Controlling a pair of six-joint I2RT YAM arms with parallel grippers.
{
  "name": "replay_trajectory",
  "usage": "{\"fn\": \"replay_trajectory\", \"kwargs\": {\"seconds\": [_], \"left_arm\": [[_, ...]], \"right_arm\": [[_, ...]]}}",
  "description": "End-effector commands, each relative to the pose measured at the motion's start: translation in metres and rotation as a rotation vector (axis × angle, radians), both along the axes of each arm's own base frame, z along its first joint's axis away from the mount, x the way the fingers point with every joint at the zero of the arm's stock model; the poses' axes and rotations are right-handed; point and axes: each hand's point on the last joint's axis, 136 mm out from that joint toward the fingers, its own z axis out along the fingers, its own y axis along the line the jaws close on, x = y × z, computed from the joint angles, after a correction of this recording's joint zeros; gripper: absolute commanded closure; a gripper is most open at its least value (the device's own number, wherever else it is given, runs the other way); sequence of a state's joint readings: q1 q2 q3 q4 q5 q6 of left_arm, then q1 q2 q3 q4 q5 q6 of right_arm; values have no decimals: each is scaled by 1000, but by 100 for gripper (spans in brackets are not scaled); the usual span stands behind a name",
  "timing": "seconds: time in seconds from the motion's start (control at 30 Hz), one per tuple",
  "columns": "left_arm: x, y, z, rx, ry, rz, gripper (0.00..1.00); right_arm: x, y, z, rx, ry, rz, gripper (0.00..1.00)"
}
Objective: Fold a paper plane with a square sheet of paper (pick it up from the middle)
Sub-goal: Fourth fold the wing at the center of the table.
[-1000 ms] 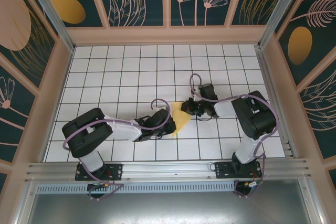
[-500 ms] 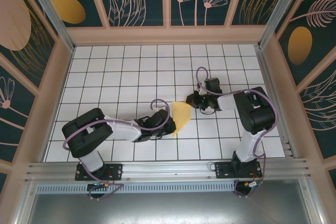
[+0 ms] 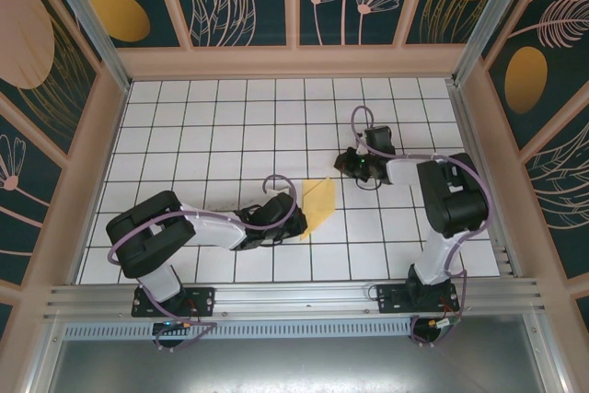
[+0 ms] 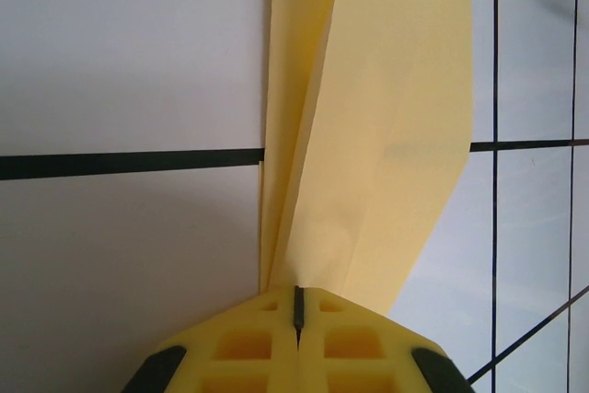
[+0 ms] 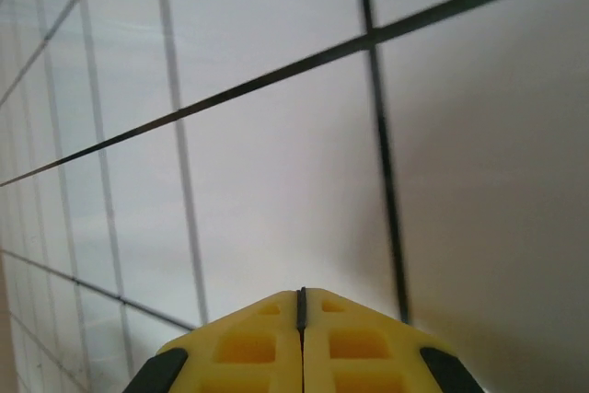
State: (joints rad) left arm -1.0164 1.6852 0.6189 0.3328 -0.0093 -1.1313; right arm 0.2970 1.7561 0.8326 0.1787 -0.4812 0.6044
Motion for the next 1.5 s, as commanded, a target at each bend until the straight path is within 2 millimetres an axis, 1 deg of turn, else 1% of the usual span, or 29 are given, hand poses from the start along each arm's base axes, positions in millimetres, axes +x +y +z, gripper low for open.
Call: {"fn": "replay_trajectory", "kwargs": {"seconds": [0.0,0.1,0.13,0.2,0.27,0.47,0.63,0.73,0.9,1.03,1.1,1.17,1.23,1.27,1.37,1.47], "left_arm": [[-50,83,-70,366,194,-34,100],[-51,82,-70,365,192,-43,100],[-48,77,-62,340,178,-45,100],[-47,75,-58,327,167,-49,100],[-46,72,-55,319,159,-56,100],[-45,68,-50,311,148,-77,100],[-45,69,-42,299,135,-81,98],[-43,62,-26,255,110,-92,93],[-29,38,20,149,22,-112,88],[-13,14,52,65,-45,-110,89],[-3,5,63,43,-73,-94,91],[6,-3,71,5,-94,-73,90],[9,-16,73,-72,-82,-92,89],[11,-21,71,-93,-70,-98,89],[15,-28,55,-93,-30,-99,90],[14,-39,46,-167,10,-107,90]], "right_arm": [[-23,22,43,66,-82,81,93],[-51,43,47,98,-86,141,93],[-61,49,42,105,-75,155,93],[-77,59,33,112,-50,184,94],[-87,64,19,105,-22,196,94],[-94,63,-14,75,43,186,95],[-96,51,-42,-14,96,152,96],[-100,48,-50,-27,118,145,97],[-104,48,-50,-18,118,147,97],[-104,47,-50,-19,121,142,97],[-105,46,-52,-18,125,138,97],[-106,46,-53,-16,131,143,97],[-107,46,-54,-18,133,143,97],[-107,46,-55,-20,135,144,97],[-107,46,-55,-22,136,144,97],[-109,45,-56,-22,138,145,97]]}}
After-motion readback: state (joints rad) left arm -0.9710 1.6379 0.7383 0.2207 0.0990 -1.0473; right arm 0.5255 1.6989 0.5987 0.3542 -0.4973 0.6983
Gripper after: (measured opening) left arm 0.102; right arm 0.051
